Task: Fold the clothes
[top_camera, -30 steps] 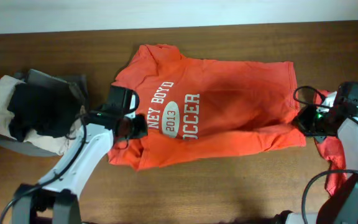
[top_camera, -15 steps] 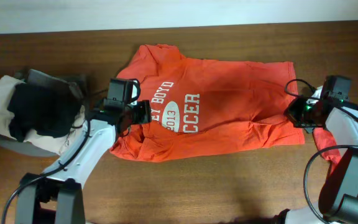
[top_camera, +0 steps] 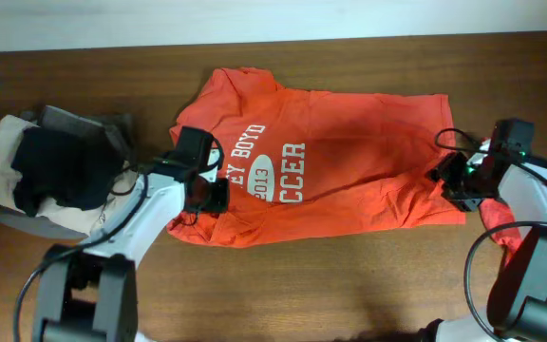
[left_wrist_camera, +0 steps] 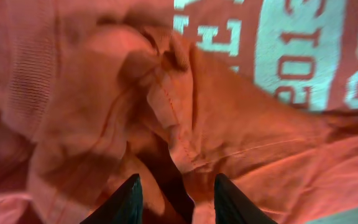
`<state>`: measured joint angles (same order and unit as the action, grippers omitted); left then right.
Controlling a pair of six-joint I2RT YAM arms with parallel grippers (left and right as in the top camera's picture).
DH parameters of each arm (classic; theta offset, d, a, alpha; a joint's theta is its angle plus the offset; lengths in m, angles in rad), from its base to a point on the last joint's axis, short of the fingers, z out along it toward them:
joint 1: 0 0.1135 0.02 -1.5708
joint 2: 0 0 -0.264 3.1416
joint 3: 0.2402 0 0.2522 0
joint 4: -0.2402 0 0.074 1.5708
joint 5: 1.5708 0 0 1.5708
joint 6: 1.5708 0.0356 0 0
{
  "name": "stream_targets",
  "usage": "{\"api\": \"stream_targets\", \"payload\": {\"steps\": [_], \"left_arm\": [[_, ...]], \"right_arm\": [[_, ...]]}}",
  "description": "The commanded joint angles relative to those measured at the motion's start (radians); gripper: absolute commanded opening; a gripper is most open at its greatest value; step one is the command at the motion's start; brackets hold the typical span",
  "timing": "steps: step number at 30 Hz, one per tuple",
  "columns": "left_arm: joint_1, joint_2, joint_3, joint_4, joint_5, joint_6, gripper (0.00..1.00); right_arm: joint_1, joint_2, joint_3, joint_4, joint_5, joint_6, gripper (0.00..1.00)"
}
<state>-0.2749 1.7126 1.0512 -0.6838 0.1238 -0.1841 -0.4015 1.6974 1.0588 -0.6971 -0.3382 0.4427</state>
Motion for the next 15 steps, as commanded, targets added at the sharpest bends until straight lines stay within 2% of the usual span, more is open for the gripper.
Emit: {"api": "stream_targets", "payload": {"steps": [1,6,8,11,15], "left_arm": [[-0.027,0.044,0.017,0.01,0.03,0.057,0.36],[-0.069,0.066,0.018,0.065,0.037,0.082,0.31],[-0.076,0.066,0.019,0.092,0.037,0.082,0.25],[-0.076,0.066,0.041,0.092,0.035,0.082,0.09],[-0.074,0.066,0.1,0.091,-0.016,0.082,0.02]], "right_arm": [[-0.028,-0.027,0.031,-0.035,0.006,-0.029,0.6],[-0.031,-0.109,0.043,-0.094,0.01,-0.072,0.61],[-0.031,-0.147,0.043,-0.111,0.009,-0.072,0.61],[-0.031,-0.191,0.043,-0.127,0.009,-0.072,0.62],[-0.031,-0.212,0.043,-0.133,0.009,-0.072,0.62]]}}
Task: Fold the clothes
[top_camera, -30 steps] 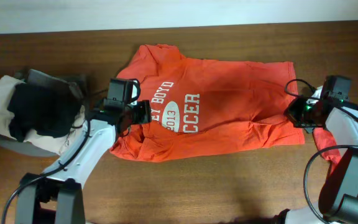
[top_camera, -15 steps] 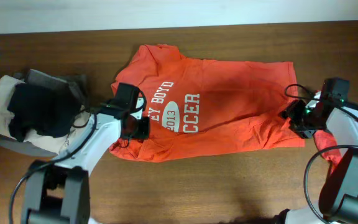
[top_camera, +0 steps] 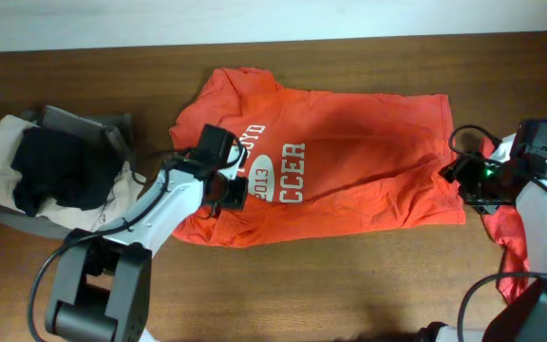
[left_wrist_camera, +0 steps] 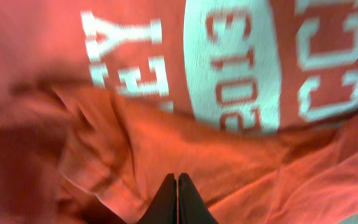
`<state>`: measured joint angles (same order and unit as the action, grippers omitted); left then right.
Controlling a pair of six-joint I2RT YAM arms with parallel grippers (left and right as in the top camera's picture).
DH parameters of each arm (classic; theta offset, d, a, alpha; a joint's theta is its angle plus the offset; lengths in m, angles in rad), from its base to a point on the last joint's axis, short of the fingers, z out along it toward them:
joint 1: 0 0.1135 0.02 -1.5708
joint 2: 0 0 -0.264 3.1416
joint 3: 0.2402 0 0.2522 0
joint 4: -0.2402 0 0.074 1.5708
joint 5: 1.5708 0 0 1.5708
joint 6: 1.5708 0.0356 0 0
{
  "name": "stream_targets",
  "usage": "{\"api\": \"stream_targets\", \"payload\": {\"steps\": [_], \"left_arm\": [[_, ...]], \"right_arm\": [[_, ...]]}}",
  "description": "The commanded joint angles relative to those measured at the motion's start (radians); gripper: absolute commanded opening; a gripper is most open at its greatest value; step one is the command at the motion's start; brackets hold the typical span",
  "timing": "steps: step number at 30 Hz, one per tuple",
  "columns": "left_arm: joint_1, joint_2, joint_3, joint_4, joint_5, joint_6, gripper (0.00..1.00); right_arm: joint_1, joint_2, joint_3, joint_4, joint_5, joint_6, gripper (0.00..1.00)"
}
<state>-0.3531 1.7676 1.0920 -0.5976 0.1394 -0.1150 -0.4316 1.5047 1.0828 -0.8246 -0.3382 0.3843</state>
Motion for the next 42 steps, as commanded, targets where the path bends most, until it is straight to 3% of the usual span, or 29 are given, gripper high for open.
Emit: {"api": "stream_targets", "payload": {"steps": [1,3,4,6,7,9,17,23,26,33,39,42], "left_arm": [[0.004,0.011,0.087,0.005,-0.032,0.012,0.01],[0.006,0.011,0.121,-0.037,-0.046,0.011,0.01],[0.006,0.011,0.129,-0.074,-0.062,0.006,0.06],[0.007,0.011,0.132,-0.151,-0.118,-0.029,0.28],[0.007,0.016,0.132,-0.195,-0.161,-0.055,0.33],[0.008,0.026,0.132,-0.229,-0.189,-0.078,0.35],[0.01,0.152,0.13,-0.196,-0.128,-0.096,0.34],[0.008,0.187,0.139,-0.175,-0.086,-0.093,0.12],[0.008,0.18,0.195,-0.224,-0.056,-0.093,0.09],[0.008,0.177,0.401,-0.324,-0.055,-0.05,0.08],[0.008,0.189,0.419,-0.273,-0.056,-0.048,0.08],[0.008,0.195,0.417,-0.356,-0.068,-0.051,0.08]], "right_arm": [[-0.001,-0.019,0.019,-0.007,0.009,-0.014,0.62],[-0.001,-0.019,0.019,-0.013,0.009,-0.014,0.63],[-0.001,-0.019,0.019,-0.018,0.009,-0.017,0.63],[-0.001,-0.019,0.019,-0.026,0.009,-0.04,0.63],[-0.001,-0.019,0.019,-0.036,0.009,-0.047,0.63],[-0.001,-0.019,0.019,-0.04,0.009,-0.048,0.63],[-0.001,-0.019,0.019,-0.04,0.01,-0.048,0.63],[-0.001,-0.019,0.019,-0.04,0.01,-0.048,0.63],[-0.001,-0.019,0.019,-0.039,0.01,-0.048,0.63],[-0.001,-0.019,0.019,-0.036,0.013,-0.048,0.63],[-0.001,-0.019,0.019,-0.036,0.013,-0.048,0.63],[-0.001,-0.019,0.019,-0.044,0.013,-0.048,0.63]]}}
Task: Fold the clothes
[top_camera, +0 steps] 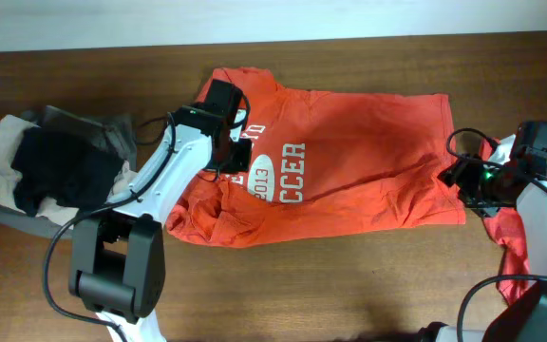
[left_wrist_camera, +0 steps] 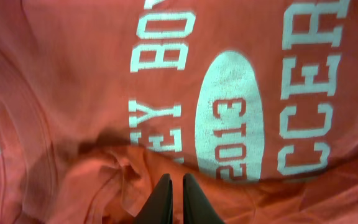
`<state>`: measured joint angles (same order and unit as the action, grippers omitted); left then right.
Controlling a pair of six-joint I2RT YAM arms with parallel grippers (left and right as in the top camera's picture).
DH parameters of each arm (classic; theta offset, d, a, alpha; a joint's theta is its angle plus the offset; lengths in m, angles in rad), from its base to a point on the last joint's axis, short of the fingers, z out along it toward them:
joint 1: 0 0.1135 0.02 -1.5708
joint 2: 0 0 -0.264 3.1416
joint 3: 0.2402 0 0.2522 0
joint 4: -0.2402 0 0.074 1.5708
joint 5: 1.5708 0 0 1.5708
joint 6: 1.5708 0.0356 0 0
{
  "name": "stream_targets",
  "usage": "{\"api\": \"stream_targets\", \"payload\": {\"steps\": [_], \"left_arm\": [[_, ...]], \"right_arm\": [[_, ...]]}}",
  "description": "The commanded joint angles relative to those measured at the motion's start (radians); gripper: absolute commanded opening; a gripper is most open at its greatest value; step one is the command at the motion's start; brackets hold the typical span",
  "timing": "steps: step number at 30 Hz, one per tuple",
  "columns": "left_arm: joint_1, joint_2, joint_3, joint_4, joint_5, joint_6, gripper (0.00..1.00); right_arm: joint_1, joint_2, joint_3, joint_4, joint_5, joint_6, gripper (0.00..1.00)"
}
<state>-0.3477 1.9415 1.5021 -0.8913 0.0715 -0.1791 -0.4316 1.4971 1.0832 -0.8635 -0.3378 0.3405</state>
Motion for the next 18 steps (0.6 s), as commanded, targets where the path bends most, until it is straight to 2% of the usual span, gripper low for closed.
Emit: {"api": "stream_targets", "payload": {"steps": [1,5,8,16,18], "left_arm": [[0.003,0.022,0.005,-0.089,-0.024,0.0,0.11],[0.003,0.023,-0.002,-0.166,-0.063,-0.018,0.26],[0.002,0.024,-0.045,-0.142,-0.053,-0.033,0.36],[0.001,0.056,-0.158,-0.016,-0.027,-0.033,0.36],[0.001,0.057,-0.169,-0.006,-0.026,-0.033,0.32]], "right_arm": [[-0.001,-0.011,0.019,-0.009,0.013,-0.004,0.63],[-0.001,-0.011,0.019,-0.013,0.013,-0.004,0.63],[-0.001,-0.011,0.019,-0.012,0.013,-0.004,0.63],[-0.001,-0.011,0.019,-0.015,0.013,-0.004,0.63],[-0.001,-0.011,0.019,-0.015,0.013,-0.004,0.63]]}}
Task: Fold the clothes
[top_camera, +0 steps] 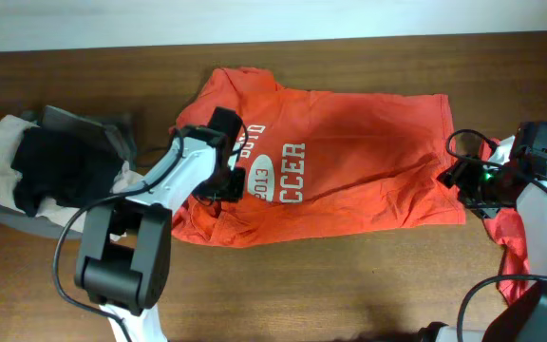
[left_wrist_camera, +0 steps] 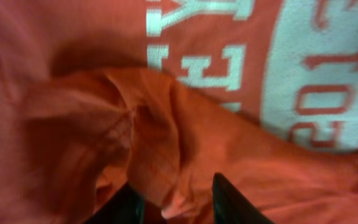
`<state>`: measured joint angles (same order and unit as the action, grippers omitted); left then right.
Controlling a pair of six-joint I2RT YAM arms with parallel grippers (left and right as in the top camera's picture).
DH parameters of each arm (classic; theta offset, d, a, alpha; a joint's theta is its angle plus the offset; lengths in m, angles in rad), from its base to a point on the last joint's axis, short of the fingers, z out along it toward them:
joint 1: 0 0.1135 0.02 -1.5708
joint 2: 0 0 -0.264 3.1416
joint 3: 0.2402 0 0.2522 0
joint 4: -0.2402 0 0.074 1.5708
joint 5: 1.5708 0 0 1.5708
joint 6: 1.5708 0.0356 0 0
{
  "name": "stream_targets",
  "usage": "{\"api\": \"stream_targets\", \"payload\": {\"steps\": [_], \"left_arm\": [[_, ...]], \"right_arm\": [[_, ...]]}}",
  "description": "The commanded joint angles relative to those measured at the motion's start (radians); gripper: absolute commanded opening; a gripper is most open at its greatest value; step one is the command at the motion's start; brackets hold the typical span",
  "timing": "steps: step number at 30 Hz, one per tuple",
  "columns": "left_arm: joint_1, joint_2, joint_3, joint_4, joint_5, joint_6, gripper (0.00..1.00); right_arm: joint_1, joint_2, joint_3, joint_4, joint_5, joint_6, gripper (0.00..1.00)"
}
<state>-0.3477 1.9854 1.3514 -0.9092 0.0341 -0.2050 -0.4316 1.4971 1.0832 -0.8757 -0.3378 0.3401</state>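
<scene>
An orange T-shirt (top_camera: 349,161) with white lettering lies spread on the brown table (top_camera: 349,285), print up. Its near-left sleeve area (top_camera: 207,214) is bunched. My left gripper (top_camera: 224,182) is low over that bunch. In the left wrist view the left gripper (left_wrist_camera: 176,205) is open, with a raised fold of orange cloth (left_wrist_camera: 154,143) between its dark fingertips (left_wrist_camera: 229,198). My right gripper (top_camera: 462,179) is at the shirt's right hem edge. Whether the right gripper is open or shut does not show.
A heap of beige, black and grey clothes (top_camera: 50,166) lies at the left end of the table. Another red garment (top_camera: 513,237) lies at the right, partly under my right arm. The table's far edge meets a white wall.
My left gripper was nearly shut up near the collar and lettering. Now it is lower, open, with the bunched sleeve fold between its fingers. The right arm has not moved.
At first my left gripper was open at the crumpled near-left sleeve and the right one was at the right hem. Then the left was shut near the print and the right stood slightly further right. Later the left was by the collar, now back open on the bunch.
</scene>
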Motion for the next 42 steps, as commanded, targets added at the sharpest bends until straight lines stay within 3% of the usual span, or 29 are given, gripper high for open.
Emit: {"api": "stream_targets", "payload": {"steps": [1,4,6,15,22,25,29,33,40,42], "left_arm": [[0.001,0.013,-0.018,0.012,0.012,-0.007,0.28],[0.001,0.013,-0.018,0.01,0.028,-0.007,0.14],[0.001,0.01,-0.011,0.009,0.058,-0.006,0.11],[0.001,0.002,0.127,-0.031,0.178,-0.003,0.11],[0.001,0.002,0.156,0.027,0.179,-0.003,0.1],[0.001,0.002,0.156,-0.024,0.166,-0.004,0.11],[0.001,0.002,0.156,-0.134,-0.022,-0.019,0.25],[0.001,0.002,0.13,-0.164,-0.049,-0.019,0.38],[-0.01,0.012,0.012,-0.055,0.023,0.019,0.37],[-0.021,0.012,-0.002,-0.034,0.026,0.019,0.33]], "right_arm": [[-0.001,-0.011,0.019,-0.003,0.013,-0.003,0.63],[-0.001,-0.011,0.019,-0.003,0.013,-0.003,0.63],[-0.001,-0.011,0.019,-0.003,0.013,-0.003,0.63],[-0.001,-0.011,0.019,0.0,0.013,-0.003,0.63],[-0.001,-0.011,0.019,0.001,0.013,-0.003,0.63],[-0.001,-0.011,0.019,-0.003,0.013,-0.003,0.63],[-0.001,-0.011,0.019,-0.007,0.013,-0.003,0.63],[-0.001,-0.011,0.019,-0.007,0.013,-0.003,0.63],[-0.001,-0.011,0.019,-0.007,0.013,-0.003,0.63],[-0.001,-0.011,0.019,-0.007,0.013,-0.003,0.63]]}}
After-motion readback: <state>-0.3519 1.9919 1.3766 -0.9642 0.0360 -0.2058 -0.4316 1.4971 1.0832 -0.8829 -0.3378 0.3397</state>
